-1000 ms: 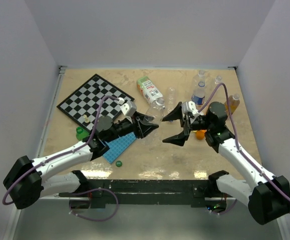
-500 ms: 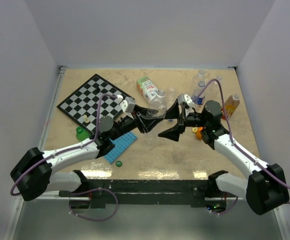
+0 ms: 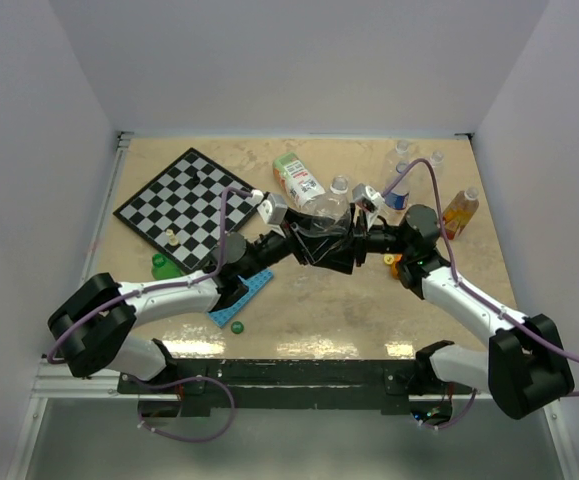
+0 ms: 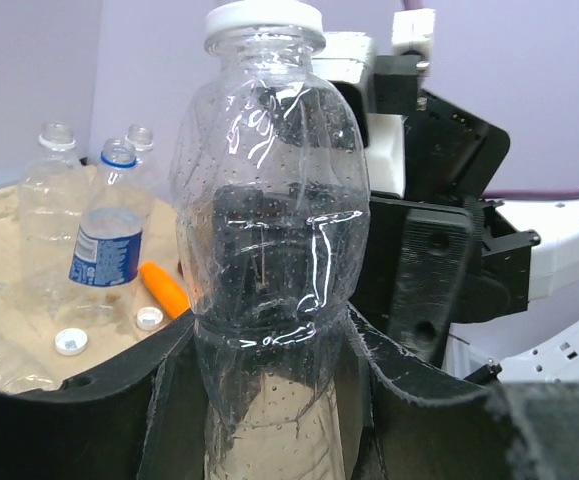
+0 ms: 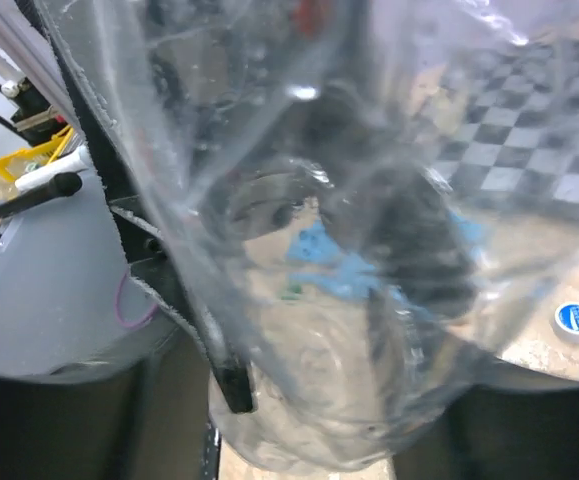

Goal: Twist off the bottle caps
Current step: Place the plastic bottle at the center of the board.

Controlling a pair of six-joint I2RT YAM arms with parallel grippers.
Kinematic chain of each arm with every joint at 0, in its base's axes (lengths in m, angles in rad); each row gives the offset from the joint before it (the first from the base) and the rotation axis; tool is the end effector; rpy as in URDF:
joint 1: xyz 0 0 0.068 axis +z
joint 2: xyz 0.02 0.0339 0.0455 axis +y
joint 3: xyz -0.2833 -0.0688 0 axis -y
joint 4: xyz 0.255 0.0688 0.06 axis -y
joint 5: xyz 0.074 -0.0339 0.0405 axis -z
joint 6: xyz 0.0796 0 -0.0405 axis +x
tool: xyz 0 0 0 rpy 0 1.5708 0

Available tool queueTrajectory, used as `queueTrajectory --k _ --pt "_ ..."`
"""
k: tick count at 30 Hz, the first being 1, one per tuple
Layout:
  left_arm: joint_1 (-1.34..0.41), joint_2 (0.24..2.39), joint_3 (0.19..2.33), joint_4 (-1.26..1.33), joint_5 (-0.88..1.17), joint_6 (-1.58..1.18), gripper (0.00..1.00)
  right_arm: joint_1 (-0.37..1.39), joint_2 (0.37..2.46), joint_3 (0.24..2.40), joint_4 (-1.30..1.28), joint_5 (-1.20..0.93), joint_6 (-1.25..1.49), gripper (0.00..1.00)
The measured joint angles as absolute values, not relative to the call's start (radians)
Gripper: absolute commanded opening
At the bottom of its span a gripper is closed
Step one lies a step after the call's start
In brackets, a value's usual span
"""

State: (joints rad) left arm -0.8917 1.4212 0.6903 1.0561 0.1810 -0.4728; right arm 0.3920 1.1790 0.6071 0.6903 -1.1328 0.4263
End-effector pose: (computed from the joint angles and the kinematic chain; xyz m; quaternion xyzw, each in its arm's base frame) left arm 0.2099 -0.2829 0.3167 0.1926 0.5530 -0.5510 0.5946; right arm 0.2180 0.1681 0.3005 -0.3915 0.5671 0.5779 0.4371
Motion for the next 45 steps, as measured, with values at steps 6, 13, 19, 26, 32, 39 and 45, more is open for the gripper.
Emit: queueTrajectory --k 6,13,19,26,32,39,45 --pt "-0.894 1.419 0.693 1.065 0.179 -0.463 0.53 0.390 1.179 0.607 0.702 -1.124 0.454 0.25" --pt "-0.886 1.354 0.691 0.937 0.140 -0.418 0.98 0.398 1.176 0.609 0.684 -1.140 0.418 0.19" --pt "-0.859 1.224 0.706 0.723 0.158 -0.404 1.00 0.410 1.170 0.616 0.611 -1.134 0.329 0.17" --pt "-0.738 1.127 0.896 0.406 0.269 -0.394 1.00 0.425 1.169 0.622 0.505 -1.108 0.197 0.16" --pt "-0.701 1.150 1.093 0.142 0.367 -0.305 0.99 0.437 1.169 0.624 0.454 -1.108 0.125 0.16" --pt "-0.702 1.232 1.185 -0.043 0.483 -0.225 0.95 0.443 1.170 0.629 0.415 -1.106 0.082 0.17" --pt "-0.703 1.290 1.210 -0.071 0.565 -0.216 0.95 0.445 1.173 0.630 0.403 -1.092 0.067 0.17"
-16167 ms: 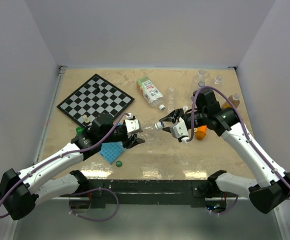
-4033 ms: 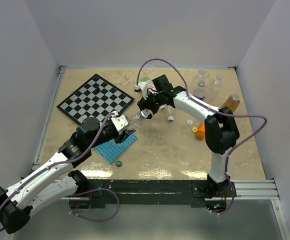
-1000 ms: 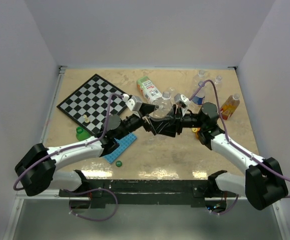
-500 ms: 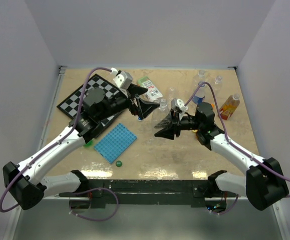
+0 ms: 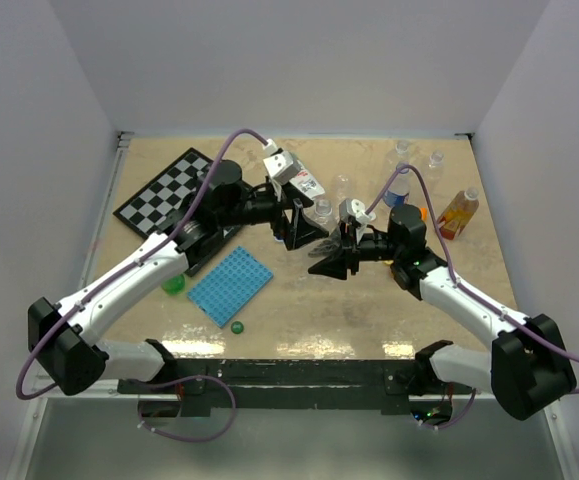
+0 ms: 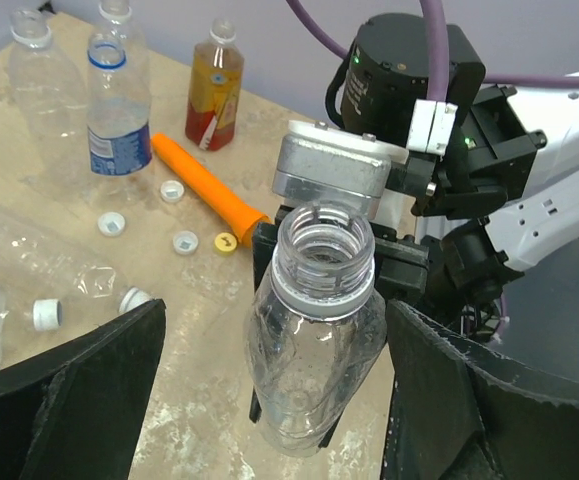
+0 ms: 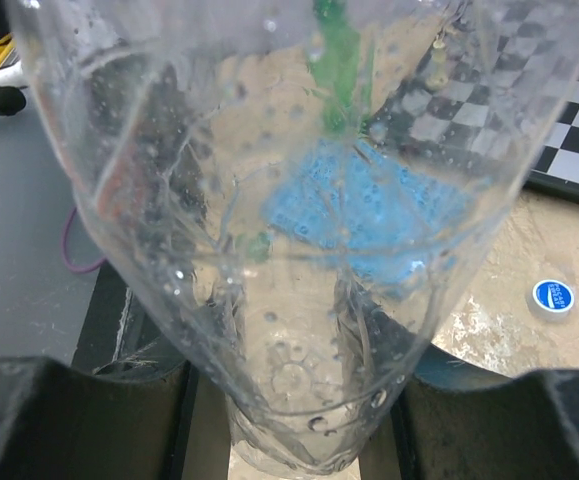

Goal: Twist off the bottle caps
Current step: Place the plastic bottle at the center of the board.

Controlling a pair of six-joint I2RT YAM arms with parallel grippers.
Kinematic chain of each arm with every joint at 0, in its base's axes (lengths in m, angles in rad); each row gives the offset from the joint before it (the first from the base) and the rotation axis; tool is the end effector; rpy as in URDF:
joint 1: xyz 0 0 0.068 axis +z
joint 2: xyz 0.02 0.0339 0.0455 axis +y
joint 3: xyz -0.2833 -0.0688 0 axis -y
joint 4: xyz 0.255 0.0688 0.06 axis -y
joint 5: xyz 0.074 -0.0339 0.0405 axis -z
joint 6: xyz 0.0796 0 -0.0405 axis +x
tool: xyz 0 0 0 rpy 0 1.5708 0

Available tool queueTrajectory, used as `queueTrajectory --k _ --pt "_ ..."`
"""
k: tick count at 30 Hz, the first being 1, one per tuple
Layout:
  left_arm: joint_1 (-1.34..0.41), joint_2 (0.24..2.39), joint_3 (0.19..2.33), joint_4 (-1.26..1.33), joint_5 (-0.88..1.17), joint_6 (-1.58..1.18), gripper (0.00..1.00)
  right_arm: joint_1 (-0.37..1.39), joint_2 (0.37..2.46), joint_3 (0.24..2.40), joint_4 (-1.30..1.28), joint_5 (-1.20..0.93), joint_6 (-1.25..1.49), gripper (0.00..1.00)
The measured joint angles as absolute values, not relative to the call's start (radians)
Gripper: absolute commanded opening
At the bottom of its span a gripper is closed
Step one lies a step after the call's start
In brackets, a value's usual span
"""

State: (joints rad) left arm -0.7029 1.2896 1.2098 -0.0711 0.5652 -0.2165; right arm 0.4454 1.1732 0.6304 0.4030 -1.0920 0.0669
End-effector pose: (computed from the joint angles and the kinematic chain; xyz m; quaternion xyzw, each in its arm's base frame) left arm 0.2318 -0.2523 0.4039 0.3518 0.6631 -0.4672 0.4671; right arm 0.2125 0.1797 0.2789 -0.4559 0.5694 0.5212 0.4430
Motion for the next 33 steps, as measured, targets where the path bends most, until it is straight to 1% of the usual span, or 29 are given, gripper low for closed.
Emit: queueTrajectory --k 4,6,9,13,14,15,18,20,21,22,24,25,27,29,31,33 --pt "-0.704 1.313 1.210 -0.087 0.606 -0.216 0.95 0.445 1.173 0.630 0.403 -1.091 0.063 0.17" --pt "-0.709 1.319 1.210 -0.097 0.617 -0.214 0.93 0.445 1.174 0.633 0.403 -1.091 0.062 0.17" --pt "-0.722 1.330 1.210 -0.097 0.625 -0.212 0.81 0.447 1.174 0.638 0.403 -1.091 0.060 0.17" --pt "-0.748 1.351 1.210 -0.091 0.628 -0.208 0.57 0.449 1.183 0.640 0.403 -1.091 0.059 0.17" --pt "-0.751 1.356 1.210 -0.091 0.630 -0.204 0.51 0.451 1.185 0.640 0.402 -1.091 0.058 0.20" --pt "-0.756 1.360 1.210 -0.091 0.628 -0.202 0.49 0.451 1.185 0.640 0.397 -1.091 0.052 0.21" --pt "-0.758 1.359 1.208 -0.090 0.625 -0.207 0.37 0.451 1.185 0.641 0.392 -1.088 0.043 0.32" --pt "-0.758 1.344 1.188 -0.077 0.614 -0.206 0.36 0.451 1.185 0.642 0.387 -1.089 0.040 0.39" --pt "-0.759 1.328 1.172 -0.069 0.604 -0.206 0.33 0.452 1.185 0.642 0.385 -1.089 0.036 0.43" --pt "-0.760 1.312 1.159 -0.068 0.595 -0.205 0.30 0.454 1.185 0.643 0.384 -1.090 0.033 0.49" --pt "-0.761 1.268 1.127 -0.063 0.576 -0.203 0.30 0.462 1.185 0.651 0.380 -1.092 0.028 0.60" --pt "-0.761 1.244 1.111 -0.061 0.567 -0.200 0.29 0.465 1.185 0.657 0.380 -1.093 0.021 0.69" --pt "-0.760 1.196 1.082 -0.054 0.544 -0.192 0.26 0.467 1.183 0.670 0.377 -1.102 0.006 0.83" --pt "-0.758 1.150 1.058 -0.054 0.516 -0.189 0.26 0.463 1.177 0.674 0.363 -1.094 -0.017 0.93" --pt "-0.753 1.100 1.031 -0.055 0.478 -0.189 0.26 0.456 1.172 0.675 0.332 -1.086 -0.052 0.98" --pt "-0.752 1.061 1.010 -0.061 0.440 -0.187 0.25 0.447 1.163 0.682 0.286 -1.081 -0.102 0.98"
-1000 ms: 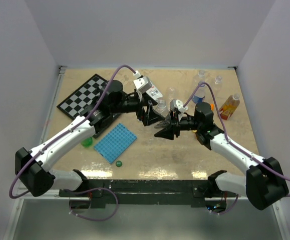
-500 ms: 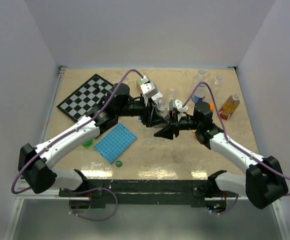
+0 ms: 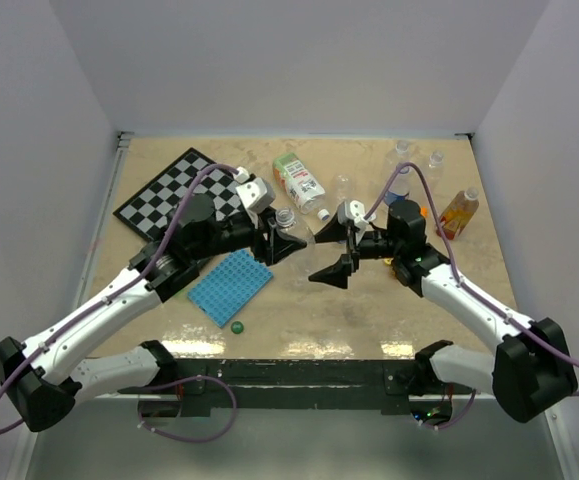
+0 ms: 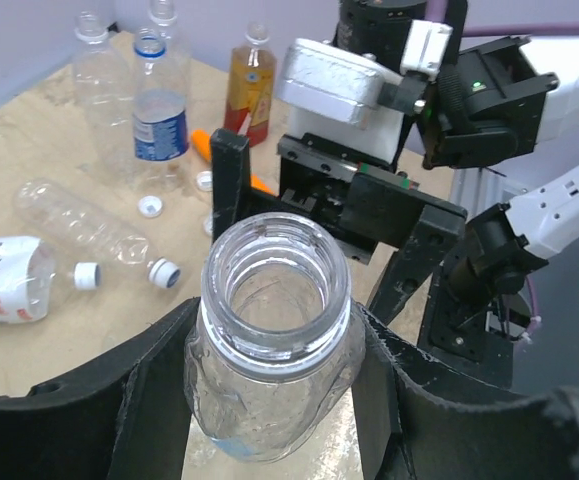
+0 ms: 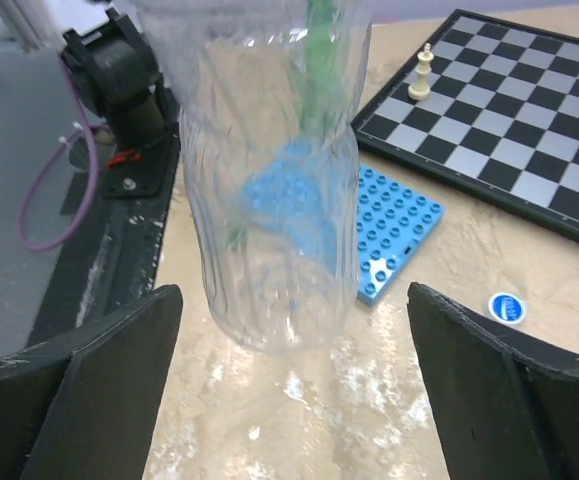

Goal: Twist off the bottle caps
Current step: Place the plastic bottle at the center of the board.

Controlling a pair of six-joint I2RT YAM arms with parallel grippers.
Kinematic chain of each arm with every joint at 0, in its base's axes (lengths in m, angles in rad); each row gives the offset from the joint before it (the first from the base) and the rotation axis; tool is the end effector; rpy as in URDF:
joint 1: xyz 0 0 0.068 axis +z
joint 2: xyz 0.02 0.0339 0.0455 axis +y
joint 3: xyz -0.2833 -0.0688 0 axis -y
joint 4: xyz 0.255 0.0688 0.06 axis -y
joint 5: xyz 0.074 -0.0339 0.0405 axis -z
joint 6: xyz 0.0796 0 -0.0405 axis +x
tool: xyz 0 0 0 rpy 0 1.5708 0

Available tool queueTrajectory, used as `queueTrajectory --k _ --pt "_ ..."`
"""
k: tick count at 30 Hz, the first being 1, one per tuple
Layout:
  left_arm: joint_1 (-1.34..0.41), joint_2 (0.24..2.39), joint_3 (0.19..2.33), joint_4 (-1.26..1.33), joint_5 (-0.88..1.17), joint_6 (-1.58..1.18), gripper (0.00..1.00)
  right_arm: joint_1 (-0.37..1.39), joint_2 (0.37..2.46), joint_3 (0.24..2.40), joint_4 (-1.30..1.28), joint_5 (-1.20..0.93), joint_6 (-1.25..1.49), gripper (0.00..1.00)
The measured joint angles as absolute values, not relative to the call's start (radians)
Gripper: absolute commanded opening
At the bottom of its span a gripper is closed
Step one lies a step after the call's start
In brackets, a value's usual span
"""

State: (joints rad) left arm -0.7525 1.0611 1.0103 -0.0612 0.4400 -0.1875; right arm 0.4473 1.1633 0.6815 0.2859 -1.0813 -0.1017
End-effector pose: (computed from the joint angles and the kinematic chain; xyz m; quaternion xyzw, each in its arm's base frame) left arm 0.1846 -0.2193 0.3914 0.3425 0.6582 -0.4396 0.5062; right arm 0.2138 0.1805 0.2869 -0.4940 0.5493 0.4854 0.4676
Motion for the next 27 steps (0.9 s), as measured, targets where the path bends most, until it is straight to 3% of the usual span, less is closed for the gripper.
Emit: queueTrajectory --k 15,27 --pt "-0.743 0.904 0.851 -0.117 0.046 -0.170 0.25 0.340 1.052 0.709 0.126 -1.005 -0.316 0.98" --pt "-0.735 0.971 0.844 -0.089 -0.059 -0.145 0.25 0.337 1.052 0.709 0.119 -0.989 -0.332 0.98"
